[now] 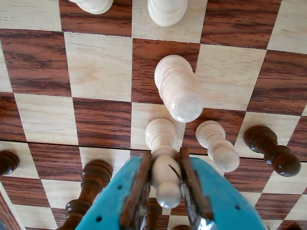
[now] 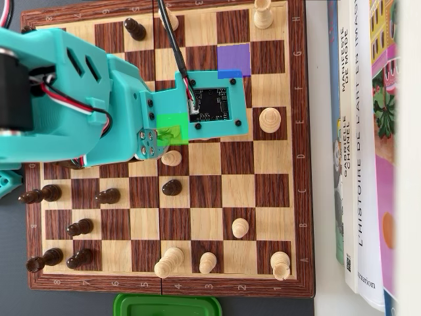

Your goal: Play chess

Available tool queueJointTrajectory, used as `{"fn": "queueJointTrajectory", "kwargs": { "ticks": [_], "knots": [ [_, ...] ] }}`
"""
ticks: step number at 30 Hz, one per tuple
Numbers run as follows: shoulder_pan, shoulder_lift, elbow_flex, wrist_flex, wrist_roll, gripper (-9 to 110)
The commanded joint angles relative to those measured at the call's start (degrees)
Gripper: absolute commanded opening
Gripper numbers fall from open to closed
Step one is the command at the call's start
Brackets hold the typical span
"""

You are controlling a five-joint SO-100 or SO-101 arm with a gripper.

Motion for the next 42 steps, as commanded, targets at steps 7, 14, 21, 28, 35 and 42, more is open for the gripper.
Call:
{"fn": "queueJointTrajectory", "kwargs": {
  "ticks": [7, 14, 21, 28, 35, 42],
  "knots": [
    [-0.2, 0.4, -0.9, 0.1, -0.4, 11],
    [-0.2, 0.4, -0.9, 0.2, -0.4, 12],
    [-0.2, 1.0, -0.9, 0.2, -0.4, 12],
    [-0.1, 2.3, -0.7, 0.1, -0.4, 13],
    [0.3, 9.0, 2.6, 0.1, -0.3, 13],
    [0.0, 13.5, 3.6, 0.0, 0.3, 13]
  ]
}}
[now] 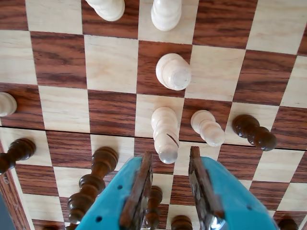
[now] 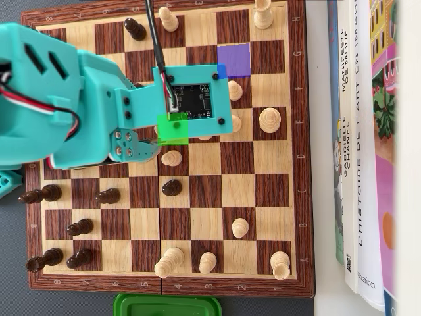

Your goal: Play chess

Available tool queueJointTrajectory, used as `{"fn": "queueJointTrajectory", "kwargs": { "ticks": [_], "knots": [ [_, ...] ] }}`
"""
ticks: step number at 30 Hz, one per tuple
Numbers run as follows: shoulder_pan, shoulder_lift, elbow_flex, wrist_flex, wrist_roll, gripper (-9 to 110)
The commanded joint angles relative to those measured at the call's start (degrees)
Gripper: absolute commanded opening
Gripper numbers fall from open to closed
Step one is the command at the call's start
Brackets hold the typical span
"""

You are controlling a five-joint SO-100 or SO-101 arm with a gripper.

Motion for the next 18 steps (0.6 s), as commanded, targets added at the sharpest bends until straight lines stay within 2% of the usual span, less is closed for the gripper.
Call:
{"fn": "queueJointTrajectory", "kwargs": {
  "ticks": [1, 18],
  "knots": [
    [-0.1, 4.4, -0.4, -0.4, 0.4, 13],
    [6.3, 27.2, 8.3, -0.4, -0.3, 13]
  ]
}}
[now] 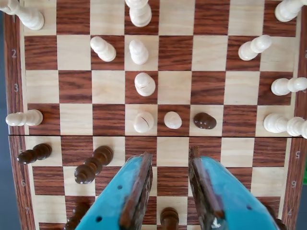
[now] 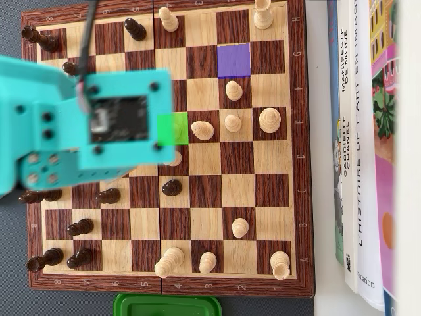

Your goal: Play chess

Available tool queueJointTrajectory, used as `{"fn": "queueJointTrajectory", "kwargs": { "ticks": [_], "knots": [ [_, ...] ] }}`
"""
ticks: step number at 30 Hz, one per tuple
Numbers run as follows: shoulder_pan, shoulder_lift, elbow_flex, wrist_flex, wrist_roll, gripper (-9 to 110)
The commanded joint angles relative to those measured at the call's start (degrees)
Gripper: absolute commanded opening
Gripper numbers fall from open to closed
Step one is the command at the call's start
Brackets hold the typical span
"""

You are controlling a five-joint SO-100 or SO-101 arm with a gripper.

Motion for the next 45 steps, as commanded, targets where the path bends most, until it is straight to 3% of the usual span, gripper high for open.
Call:
{"fn": "queueJointTrajectory", "kwargs": {
  "ticks": [1, 17, 45],
  "knots": [
    [1.4, 6.1, 1.6, -0.1, -0.3, 13],
    [2.4, 30.8, 17.5, -1.5, -0.3, 13],
    [1.5, 61.8, 52.1, -40.2, -4.3, 13]
  ]
}}
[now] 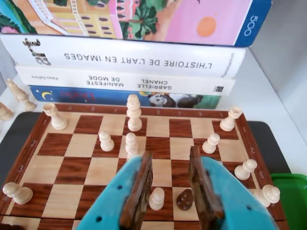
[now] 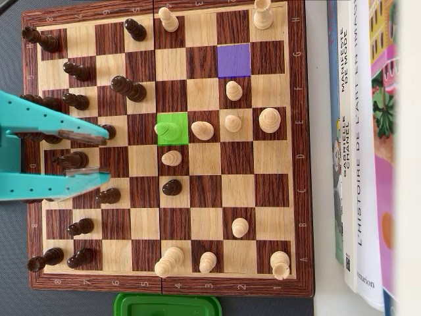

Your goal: Play chess

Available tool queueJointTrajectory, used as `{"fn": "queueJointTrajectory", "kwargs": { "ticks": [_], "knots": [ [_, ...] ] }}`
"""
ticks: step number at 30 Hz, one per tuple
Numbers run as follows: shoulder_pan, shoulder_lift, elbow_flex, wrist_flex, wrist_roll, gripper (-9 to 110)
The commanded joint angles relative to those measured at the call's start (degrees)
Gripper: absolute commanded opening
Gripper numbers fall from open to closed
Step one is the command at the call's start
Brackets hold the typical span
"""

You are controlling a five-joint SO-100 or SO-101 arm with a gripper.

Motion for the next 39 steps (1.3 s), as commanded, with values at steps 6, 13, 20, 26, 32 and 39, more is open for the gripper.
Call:
{"fn": "queueJointTrajectory", "kwargs": {
  "ticks": [6, 13, 20, 26, 32, 39],
  "knots": [
    [-0.9, 8.1, 5.4, -7.4, -0.2, 13],
    [-1.4, 8.3, 6.7, -12.2, -2.1, 13],
    [-1.4, 8.3, 6.8, -17.2, -2.7, 13],
    [-1.4, 8.3, 11.9, -29.3, -2.2, 13],
    [-1.4, 8.3, 12.7, -37.4, -2.1, 13],
    [-1.3, 8.3, 15.2, -48.3, -0.4, 13]
  ]
}}
